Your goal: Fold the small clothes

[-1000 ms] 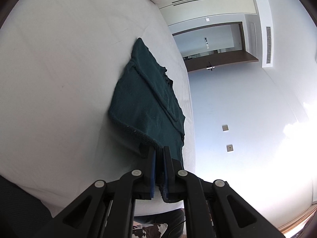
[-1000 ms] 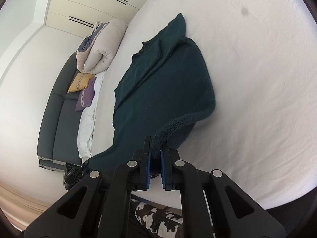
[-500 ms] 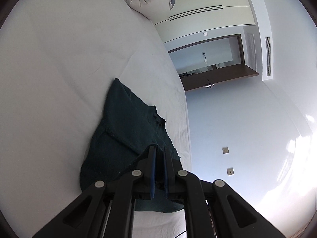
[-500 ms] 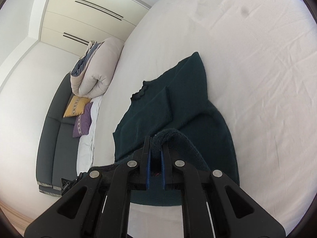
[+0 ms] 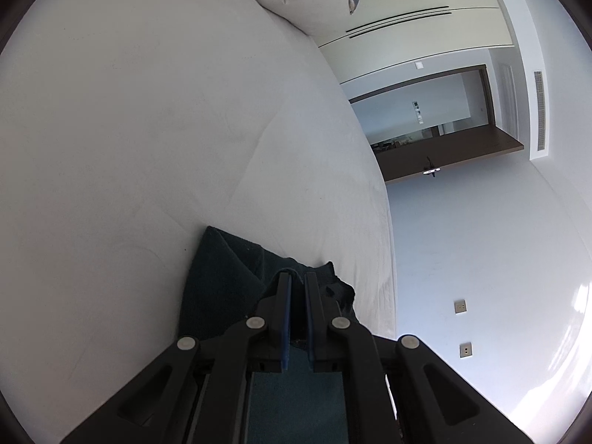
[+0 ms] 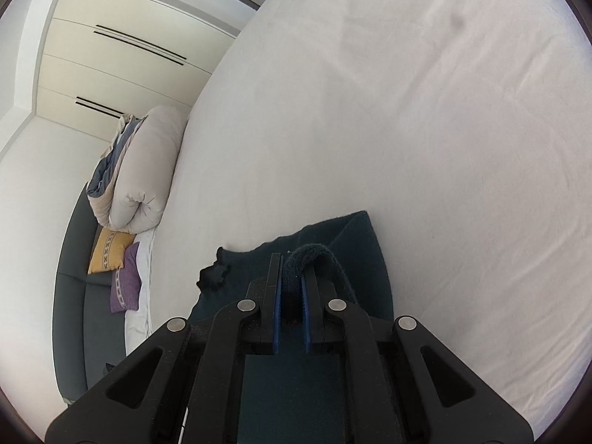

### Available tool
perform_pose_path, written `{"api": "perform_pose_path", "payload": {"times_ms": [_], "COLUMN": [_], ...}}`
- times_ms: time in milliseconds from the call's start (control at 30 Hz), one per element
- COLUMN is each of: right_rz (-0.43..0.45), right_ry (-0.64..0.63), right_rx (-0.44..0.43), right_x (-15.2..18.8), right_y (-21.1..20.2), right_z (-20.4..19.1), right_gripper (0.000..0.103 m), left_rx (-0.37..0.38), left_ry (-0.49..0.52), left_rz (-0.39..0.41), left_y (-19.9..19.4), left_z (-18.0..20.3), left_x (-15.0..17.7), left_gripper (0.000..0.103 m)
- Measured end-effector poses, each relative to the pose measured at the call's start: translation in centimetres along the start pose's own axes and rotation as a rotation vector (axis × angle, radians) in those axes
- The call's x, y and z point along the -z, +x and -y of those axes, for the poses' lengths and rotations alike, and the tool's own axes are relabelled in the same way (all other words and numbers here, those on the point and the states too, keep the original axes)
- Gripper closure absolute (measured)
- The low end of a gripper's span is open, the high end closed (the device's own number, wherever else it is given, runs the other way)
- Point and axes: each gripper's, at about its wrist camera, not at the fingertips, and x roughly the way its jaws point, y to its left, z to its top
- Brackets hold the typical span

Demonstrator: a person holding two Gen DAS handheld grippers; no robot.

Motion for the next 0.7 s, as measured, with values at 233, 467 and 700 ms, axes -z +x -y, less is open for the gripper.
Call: {"api": "perform_pose_path", "payload": {"times_ms": [233,467,700], "right_rz": [0.103,0.129,0.067], "right_ry": [0.095,-0.084,-0.389], "right_rx": [0.058,0.114,0.277], "right_x": [-1.9,1.2,8.9], "right_y": [2.5,-1.2,-1.9], "right_z": [3.2,2.3,-0.7], "right_gripper": [0.025,0.026,0.032], "left_rx": [-0.031,-0.093,-0.215], "left_ry": [-0.062,0.181,0.349], "left_rz": [0.039,0.036,0.04], "left_y": [1.7,-2.5,-3.7], "left_z": [-2.8,-1.1,-1.7], "left_x": [-0.6,6.1,10.8], "left_gripper": [0.033,0.033,0.034]}}
